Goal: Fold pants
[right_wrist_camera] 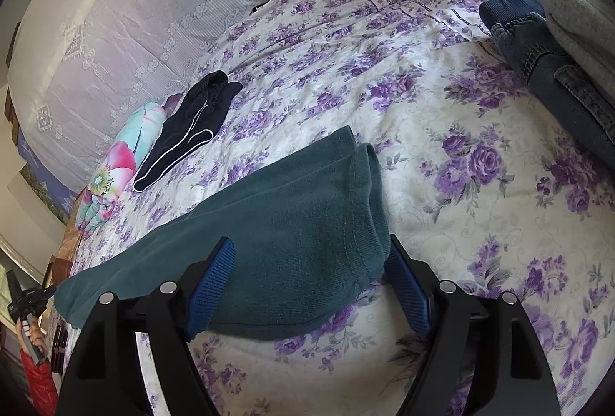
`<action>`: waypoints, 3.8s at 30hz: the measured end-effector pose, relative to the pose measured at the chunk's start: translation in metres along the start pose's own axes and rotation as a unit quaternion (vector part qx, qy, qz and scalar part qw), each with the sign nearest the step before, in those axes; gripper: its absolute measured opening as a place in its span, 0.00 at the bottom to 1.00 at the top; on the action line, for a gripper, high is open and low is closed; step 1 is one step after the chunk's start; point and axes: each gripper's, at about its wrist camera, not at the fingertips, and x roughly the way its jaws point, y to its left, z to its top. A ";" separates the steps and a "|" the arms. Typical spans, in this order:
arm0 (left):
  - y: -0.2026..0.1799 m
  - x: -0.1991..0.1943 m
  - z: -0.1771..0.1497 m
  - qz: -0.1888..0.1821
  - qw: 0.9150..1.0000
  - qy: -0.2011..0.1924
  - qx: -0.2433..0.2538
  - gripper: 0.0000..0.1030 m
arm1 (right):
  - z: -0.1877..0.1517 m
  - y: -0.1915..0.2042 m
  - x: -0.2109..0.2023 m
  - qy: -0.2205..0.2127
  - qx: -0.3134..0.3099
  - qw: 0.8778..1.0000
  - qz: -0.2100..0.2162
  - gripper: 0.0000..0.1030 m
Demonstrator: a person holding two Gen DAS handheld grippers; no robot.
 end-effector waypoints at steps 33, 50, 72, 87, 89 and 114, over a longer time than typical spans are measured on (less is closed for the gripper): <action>0.008 0.008 -0.121 -0.067 0.985 0.038 -0.152 0.13 | -0.001 -0.010 -0.007 -0.017 0.021 0.999 0.026 0.77; 0.062 0.017 -0.132 -0.154 0.972 0.042 -0.175 0.01 | 0.063 0.006 0.010 -0.006 0.005 1.000 -0.028 0.44; 0.071 0.004 -0.113 -0.171 0.968 0.046 -0.180 0.02 | 0.045 0.043 -0.069 -0.062 -0.077 0.995 -0.002 0.05; 0.146 -0.038 -0.138 -0.177 0.957 0.054 -0.224 0.02 | -0.103 -0.009 -0.168 -0.023 -0.116 0.991 -0.065 0.48; 0.142 -0.043 -0.139 -0.169 0.961 0.048 -0.212 0.02 | -0.102 -0.011 -0.175 -0.033 -0.089 0.994 -0.044 0.48; 0.112 -0.053 -0.101 -0.166 0.968 0.034 -0.185 0.02 | -0.001 0.089 -0.193 -0.115 -0.214 0.968 0.061 0.07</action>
